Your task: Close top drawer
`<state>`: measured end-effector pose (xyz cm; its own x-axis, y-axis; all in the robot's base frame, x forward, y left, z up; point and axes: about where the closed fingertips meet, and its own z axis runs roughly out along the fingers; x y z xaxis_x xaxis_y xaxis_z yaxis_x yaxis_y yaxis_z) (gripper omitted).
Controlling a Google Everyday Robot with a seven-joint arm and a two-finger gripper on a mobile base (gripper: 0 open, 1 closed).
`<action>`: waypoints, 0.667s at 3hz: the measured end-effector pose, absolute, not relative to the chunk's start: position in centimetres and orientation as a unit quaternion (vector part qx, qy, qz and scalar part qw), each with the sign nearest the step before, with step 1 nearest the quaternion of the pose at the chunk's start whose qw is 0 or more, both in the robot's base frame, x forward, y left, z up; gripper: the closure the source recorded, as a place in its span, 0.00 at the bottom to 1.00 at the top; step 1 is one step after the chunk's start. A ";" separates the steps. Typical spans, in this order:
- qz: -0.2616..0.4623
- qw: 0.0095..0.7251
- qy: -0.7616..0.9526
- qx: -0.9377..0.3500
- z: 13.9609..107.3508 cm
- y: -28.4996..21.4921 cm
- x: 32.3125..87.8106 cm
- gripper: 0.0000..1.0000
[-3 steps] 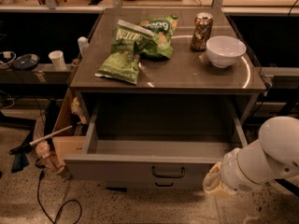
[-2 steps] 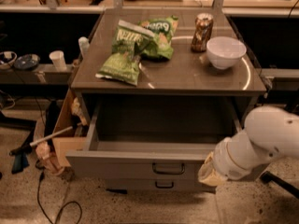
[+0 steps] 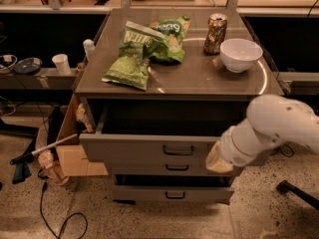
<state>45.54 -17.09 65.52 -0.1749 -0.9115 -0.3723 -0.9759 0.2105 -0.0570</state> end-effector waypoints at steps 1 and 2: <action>0.077 0.179 0.744 -0.639 66.9 -15.6 49.3 1.00; 0.076 0.179 0.744 -0.640 66.9 -15.5 49.3 1.00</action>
Offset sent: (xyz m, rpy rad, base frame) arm 0.0377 0.0140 0.0124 -0.0196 -0.0543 0.0410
